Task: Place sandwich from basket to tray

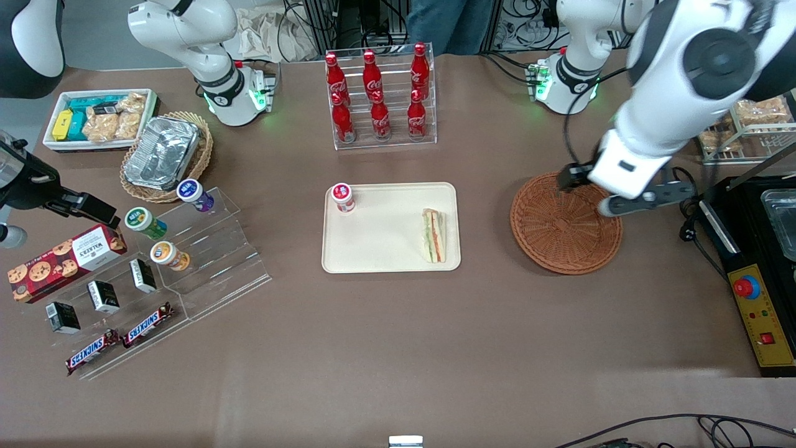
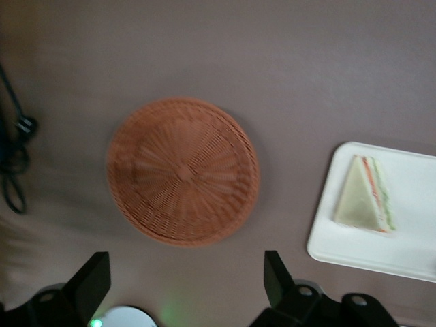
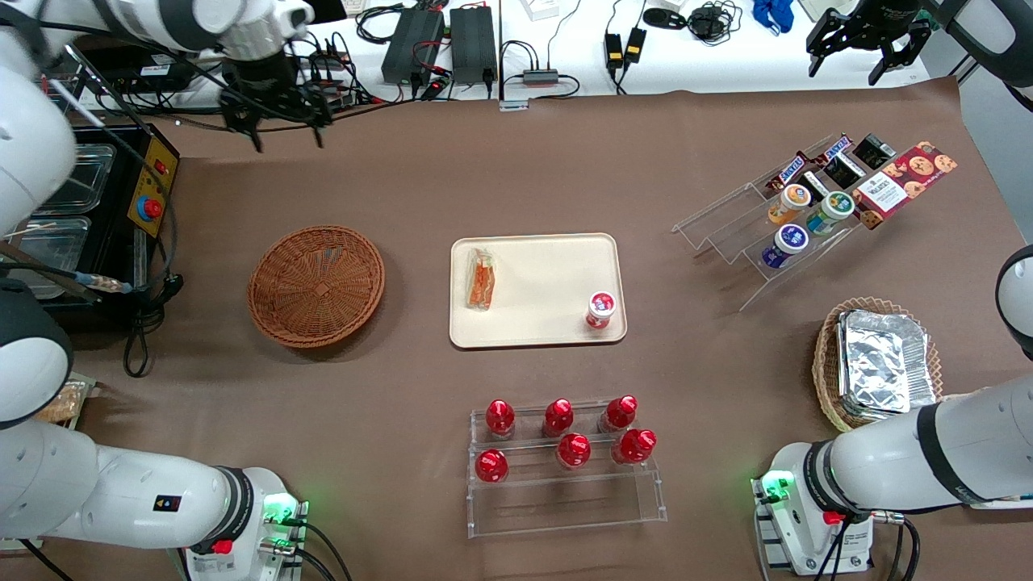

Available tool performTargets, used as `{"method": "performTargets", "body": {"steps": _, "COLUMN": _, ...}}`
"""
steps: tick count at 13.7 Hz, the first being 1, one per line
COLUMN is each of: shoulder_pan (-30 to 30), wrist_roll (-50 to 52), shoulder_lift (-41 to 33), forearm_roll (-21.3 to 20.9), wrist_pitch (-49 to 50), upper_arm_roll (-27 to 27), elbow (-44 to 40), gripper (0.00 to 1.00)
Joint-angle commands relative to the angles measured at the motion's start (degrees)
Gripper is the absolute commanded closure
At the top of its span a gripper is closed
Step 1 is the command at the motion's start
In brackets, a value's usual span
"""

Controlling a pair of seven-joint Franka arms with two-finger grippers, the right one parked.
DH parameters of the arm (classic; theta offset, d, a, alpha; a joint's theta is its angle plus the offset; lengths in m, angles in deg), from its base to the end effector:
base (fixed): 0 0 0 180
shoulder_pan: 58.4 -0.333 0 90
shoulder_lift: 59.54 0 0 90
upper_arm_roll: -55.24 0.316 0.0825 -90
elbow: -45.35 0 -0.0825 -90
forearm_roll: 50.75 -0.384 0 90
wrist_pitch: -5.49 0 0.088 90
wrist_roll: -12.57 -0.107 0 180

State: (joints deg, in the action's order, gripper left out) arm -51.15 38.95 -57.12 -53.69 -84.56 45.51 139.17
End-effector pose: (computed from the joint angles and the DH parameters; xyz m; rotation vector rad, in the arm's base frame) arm 0.5399 -0.1573 0.5701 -3.0484 -0.2460 0.1278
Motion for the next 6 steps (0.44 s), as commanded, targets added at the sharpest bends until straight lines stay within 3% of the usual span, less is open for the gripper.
{"method": "performTargets", "body": {"steps": 1, "shoulder_pan": -5.83, "wrist_roll": -10.87, "shoulder_lift": -0.31, "forearm_roll": -3.90, "wrist_pitch": 0.84, "upper_arm_roll": -0.73, "elbow": -4.77, "gripper": 0.00}}
{"method": "performTargets", "body": {"steps": 4, "shoulder_pan": -7.69, "wrist_roll": -17.12, "shoulder_lift": -1.80, "forearm_roll": -9.77, "wrist_pitch": 2.67, "upper_arm_roll": -0.56, "elbow": -6.63, "gripper": 0.00}}
{"method": "performTargets", "body": {"steps": 6, "shoulder_pan": -7.78, "wrist_roll": -23.10, "shoulder_lift": -2.16, "forearm_roll": -9.63, "wrist_pitch": 4.18, "upper_arm_roll": -0.47, "elbow": -9.52, "gripper": 0.00}}
